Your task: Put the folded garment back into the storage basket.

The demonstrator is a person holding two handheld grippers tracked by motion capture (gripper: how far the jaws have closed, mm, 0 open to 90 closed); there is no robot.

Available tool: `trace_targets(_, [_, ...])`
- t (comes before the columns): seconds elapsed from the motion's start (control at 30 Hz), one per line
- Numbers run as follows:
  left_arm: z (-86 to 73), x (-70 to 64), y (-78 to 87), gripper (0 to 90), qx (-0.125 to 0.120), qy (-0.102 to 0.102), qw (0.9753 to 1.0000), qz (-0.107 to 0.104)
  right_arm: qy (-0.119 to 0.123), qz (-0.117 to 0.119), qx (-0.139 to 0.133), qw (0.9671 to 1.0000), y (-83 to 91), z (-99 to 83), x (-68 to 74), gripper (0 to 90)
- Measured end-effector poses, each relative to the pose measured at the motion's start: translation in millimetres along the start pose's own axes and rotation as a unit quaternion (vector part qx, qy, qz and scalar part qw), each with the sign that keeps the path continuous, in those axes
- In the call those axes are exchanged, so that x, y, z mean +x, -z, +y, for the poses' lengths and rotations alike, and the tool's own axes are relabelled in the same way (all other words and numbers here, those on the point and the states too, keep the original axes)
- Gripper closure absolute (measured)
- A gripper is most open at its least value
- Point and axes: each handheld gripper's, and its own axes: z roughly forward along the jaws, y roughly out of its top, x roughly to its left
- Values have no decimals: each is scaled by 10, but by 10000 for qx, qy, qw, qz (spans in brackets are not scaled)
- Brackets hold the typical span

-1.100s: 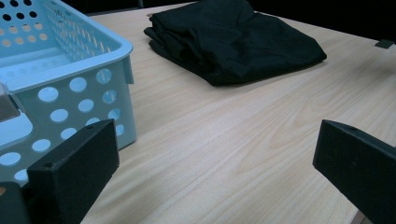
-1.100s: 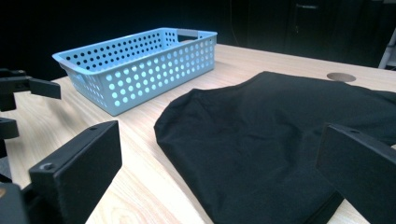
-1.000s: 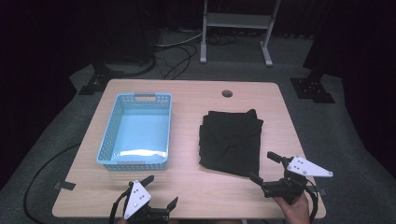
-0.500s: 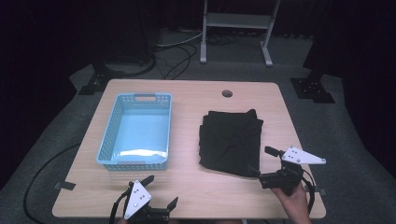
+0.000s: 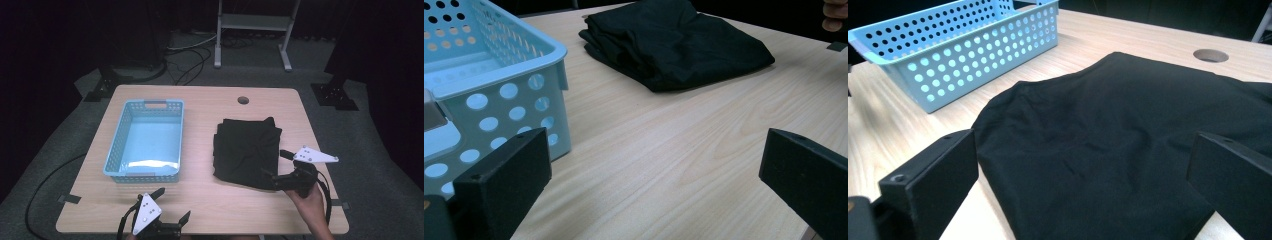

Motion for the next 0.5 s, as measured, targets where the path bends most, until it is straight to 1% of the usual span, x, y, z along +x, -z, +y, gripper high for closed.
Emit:
trace_targets(0.2, [-1, 4, -1, 0, -1, 12, 10000, -3, -35, -26, 102, 9999, -96, 78, -33, 3])
trace_targets(0.23, [-1, 5, -1, 0, 0, 9, 10000, -4, -47, -32, 156, 9999, -116, 93, -35, 3])
trace_targets(0.4, [-1, 7, -1, 0, -10, 11, 10000, -2, -57, 33, 277, 9996, -203, 161, -56, 3])
trace_targets(0.47, [-2, 9, -1, 0, -16, 23, 10000, -3, -79, 41, 264, 9996, -227, 178, -61, 3])
trace_targets(0.5, [-2, 11, 1, 0, -13, 30, 10000, -3, -106, 55, 318, 9994, -250, 196, -73, 3])
